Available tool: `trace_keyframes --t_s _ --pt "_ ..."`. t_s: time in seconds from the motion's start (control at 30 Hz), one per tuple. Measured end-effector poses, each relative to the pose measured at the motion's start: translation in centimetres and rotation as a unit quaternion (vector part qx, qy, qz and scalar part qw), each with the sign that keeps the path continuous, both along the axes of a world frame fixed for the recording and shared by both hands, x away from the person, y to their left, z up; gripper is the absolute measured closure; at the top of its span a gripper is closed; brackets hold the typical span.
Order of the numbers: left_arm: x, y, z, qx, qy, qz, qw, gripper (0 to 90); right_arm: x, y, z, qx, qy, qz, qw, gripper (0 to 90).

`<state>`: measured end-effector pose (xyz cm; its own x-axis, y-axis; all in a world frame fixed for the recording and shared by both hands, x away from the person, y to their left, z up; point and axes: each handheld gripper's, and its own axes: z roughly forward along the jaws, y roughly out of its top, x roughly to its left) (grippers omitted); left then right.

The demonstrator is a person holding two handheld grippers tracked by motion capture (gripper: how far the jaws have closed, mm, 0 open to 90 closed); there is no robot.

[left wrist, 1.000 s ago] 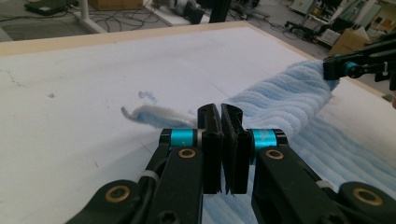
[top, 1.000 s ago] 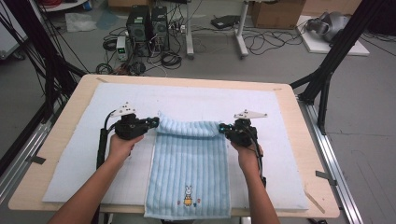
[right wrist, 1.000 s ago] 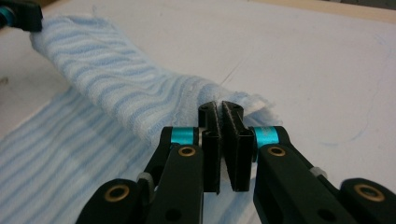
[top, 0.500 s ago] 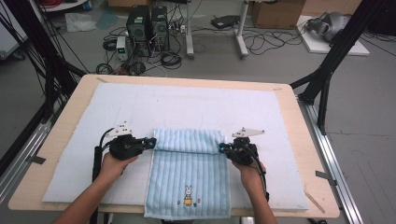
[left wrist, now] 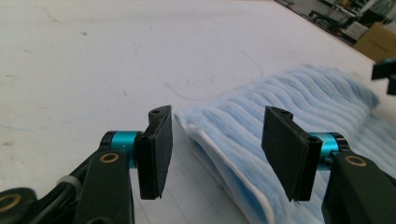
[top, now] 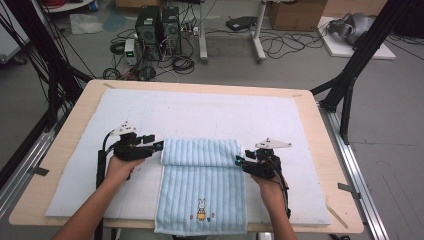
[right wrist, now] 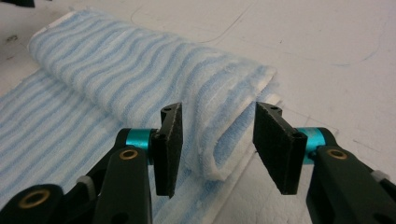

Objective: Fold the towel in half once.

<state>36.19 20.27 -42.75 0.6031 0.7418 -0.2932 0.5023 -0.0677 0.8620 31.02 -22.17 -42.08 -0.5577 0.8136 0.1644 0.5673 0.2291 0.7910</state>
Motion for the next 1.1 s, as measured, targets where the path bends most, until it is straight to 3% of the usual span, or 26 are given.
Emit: trace_keyframes --t_s 0.2,0.4,0.5,0.6,0.73,0.83,1.0,1.1 --pt "2.5 -1.1 -0.5 0.002 0.033 0.014 0.9994 43.7 0.0 0.0 0.0 -0.003 -0.004 -0.005 1.0 43.6" --pt "3.3 -2.3 -2.0 0.035 0.06 0.012 0.9975 45.1 0.3 -0.4 -0.1 0.013 -0.004 -0.019 0.9997 32.0" --pt "3.4 -2.7 -2.5 0.052 0.069 0.009 0.9962 62.2 0.4 -0.5 -0.2 0.008 -0.005 -0.026 0.9996 27.0" --pt "3.1 -3.0 -2.3 0.072 0.044 0.005 0.9964 82.9 0.5 -0.4 -0.3 0.002 -0.004 -0.026 0.9997 26.1" --pt "2.9 -2.8 -1.8 0.059 0.024 0.003 0.998 84.4 0.9 -0.4 -0.2 0.001 -0.004 -0.031 0.9995 23.8" --pt "2.7 -2.5 -1.3 0.046 0.012 -0.001 0.9989 84.5 1.8 -0.7 -0.2 0.037 -0.004 -0.036 0.9986 12.8" --pt "2.6 -2.3 -0.9 0.031 0.006 -0.003 0.9995 84.5 4.7 -0.5 -0.2 0.04 0.031 -0.054 0.9973 10.7" --pt "2.5 -2.3 -0.7 0.022 0.005 -0.006 0.9997 84.5 6.3 0.3 0.0 0.026 0.038 -0.049 0.9978 10.7"
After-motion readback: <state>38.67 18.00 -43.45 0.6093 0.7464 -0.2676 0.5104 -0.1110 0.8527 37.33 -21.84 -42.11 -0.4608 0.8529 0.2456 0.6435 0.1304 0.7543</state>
